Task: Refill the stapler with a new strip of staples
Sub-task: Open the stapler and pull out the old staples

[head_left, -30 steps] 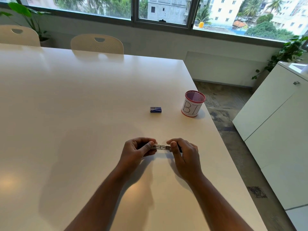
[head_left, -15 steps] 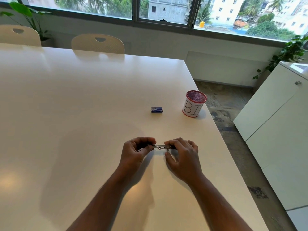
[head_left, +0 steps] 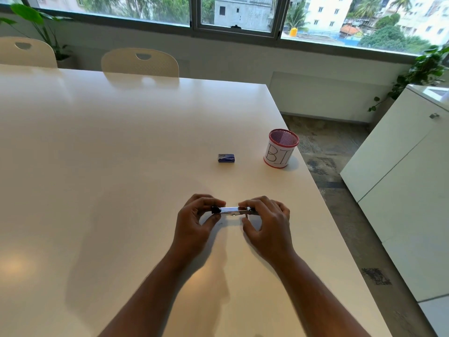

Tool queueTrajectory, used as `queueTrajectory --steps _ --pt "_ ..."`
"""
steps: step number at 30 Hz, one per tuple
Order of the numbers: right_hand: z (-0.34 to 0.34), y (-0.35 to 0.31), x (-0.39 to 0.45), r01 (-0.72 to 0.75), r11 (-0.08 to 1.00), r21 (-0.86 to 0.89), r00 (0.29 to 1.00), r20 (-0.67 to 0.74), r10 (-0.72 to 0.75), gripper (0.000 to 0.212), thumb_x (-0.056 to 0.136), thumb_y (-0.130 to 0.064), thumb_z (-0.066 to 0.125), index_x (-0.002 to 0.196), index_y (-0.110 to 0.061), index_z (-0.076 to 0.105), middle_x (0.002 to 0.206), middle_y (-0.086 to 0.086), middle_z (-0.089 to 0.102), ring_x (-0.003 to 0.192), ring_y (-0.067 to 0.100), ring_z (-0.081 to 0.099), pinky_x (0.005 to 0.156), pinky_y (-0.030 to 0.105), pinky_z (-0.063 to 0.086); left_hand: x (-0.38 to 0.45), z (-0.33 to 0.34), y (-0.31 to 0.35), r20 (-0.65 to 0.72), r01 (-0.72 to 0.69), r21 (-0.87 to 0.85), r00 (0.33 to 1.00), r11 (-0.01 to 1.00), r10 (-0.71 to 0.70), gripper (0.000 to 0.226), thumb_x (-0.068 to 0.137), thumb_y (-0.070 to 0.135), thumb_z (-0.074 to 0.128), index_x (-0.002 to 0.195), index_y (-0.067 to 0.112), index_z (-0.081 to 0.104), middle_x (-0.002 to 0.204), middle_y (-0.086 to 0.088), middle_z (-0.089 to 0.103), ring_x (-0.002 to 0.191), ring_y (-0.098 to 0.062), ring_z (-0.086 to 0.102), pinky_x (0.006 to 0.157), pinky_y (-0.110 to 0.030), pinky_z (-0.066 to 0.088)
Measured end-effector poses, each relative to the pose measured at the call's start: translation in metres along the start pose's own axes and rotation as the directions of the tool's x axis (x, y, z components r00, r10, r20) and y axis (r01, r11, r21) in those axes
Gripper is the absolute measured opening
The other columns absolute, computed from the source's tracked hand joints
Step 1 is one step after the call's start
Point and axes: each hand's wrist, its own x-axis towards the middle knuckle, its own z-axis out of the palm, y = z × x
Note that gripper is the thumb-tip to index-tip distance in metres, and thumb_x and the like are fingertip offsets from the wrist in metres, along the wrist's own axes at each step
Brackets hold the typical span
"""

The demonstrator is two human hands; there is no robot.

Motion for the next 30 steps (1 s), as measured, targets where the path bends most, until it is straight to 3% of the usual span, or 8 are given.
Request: queueTrajectory --steps 5,9,17,21,24,30 --pt "0.002 -0.002 -0.001 0.087 0.995 -0.055 0.996 0.040 -0.084 0.028 0.081 -0.016 0.072 0.105 -0.032 0.070 0.098 -0.016 0.071 0.091 0.007 0.062 0.095 0.042 0.044 -0.002 0.005 -0.002 -0.051 -0.023 0.043 0.998 0.999 0.025 0.033 0.085 -0.016 0.070 0.101 0.011 0.080 0.106 -0.001 0.074 0.102 -0.018 0.073 0.091 -0.028 0.060" --pt "0.003 0.002 0.000 0.066 0.998 0.003 0.997 0.030 -0.067 0.027 0.086 -0.017 0.070 0.109 -0.029 0.072 0.100 -0.016 0.075 0.091 0.006 0.062 0.087 0.041 0.048 -0.003 0.007 0.002 -0.063 0.019 0.054 0.998 0.998 -0.016 0.035 0.085 -0.013 0.072 0.100 0.017 0.081 0.102 0.003 0.077 0.099 -0.013 0.074 0.090 -0.025 0.060" --pt "0.007 0.002 -0.002 0.005 0.994 0.111 0.999 -0.040 -0.001 0.036 0.093 -0.019 0.070 0.123 -0.032 0.056 0.104 -0.010 0.071 0.092 -0.002 0.053 0.088 0.031 0.047 -0.003 0.006 0.003 -0.098 0.035 0.009 0.995 0.999 -0.033 0.040 0.090 -0.012 0.066 0.103 0.024 0.078 0.102 0.003 0.078 0.099 -0.016 0.074 0.088 -0.023 0.059" --pt "0.006 0.000 -0.002 0.052 0.994 0.101 0.996 -0.083 -0.044 0.031 0.094 -0.019 0.073 0.119 -0.029 0.057 0.103 -0.011 0.073 0.089 -0.005 0.052 0.084 0.028 0.047 -0.003 0.004 0.004 -0.136 -0.109 0.146 0.982 0.983 0.129 0.039 0.089 -0.014 0.066 0.108 0.019 0.076 0.106 0.004 0.075 0.101 -0.012 0.072 0.090 -0.018 0.055" --pt "0.006 -0.001 0.002 0.069 0.988 0.136 0.997 -0.046 -0.063 0.029 0.095 -0.017 0.074 0.120 -0.027 0.061 0.105 -0.009 0.074 0.084 0.002 0.063 0.082 0.036 0.056 -0.003 0.006 0.001 -0.180 -0.152 0.259 0.962 0.954 0.203 0.036 0.087 -0.016 0.066 0.109 0.010 0.078 0.105 0.001 0.074 0.101 -0.006 0.070 0.089 -0.012 0.052" --pt "0.006 0.007 0.022 0.112 0.986 0.122 0.993 0.016 -0.115 0.032 0.095 -0.009 0.071 0.123 -0.024 0.074 0.100 -0.004 0.074 0.080 0.014 0.068 0.070 0.040 0.058 -0.001 0.012 -0.001 -0.231 -0.051 0.388 0.961 0.920 0.150 0.036 0.087 -0.016 0.068 0.107 0.011 0.080 0.112 -0.007 0.067 0.097 0.000 0.062 0.090 -0.003 0.045"
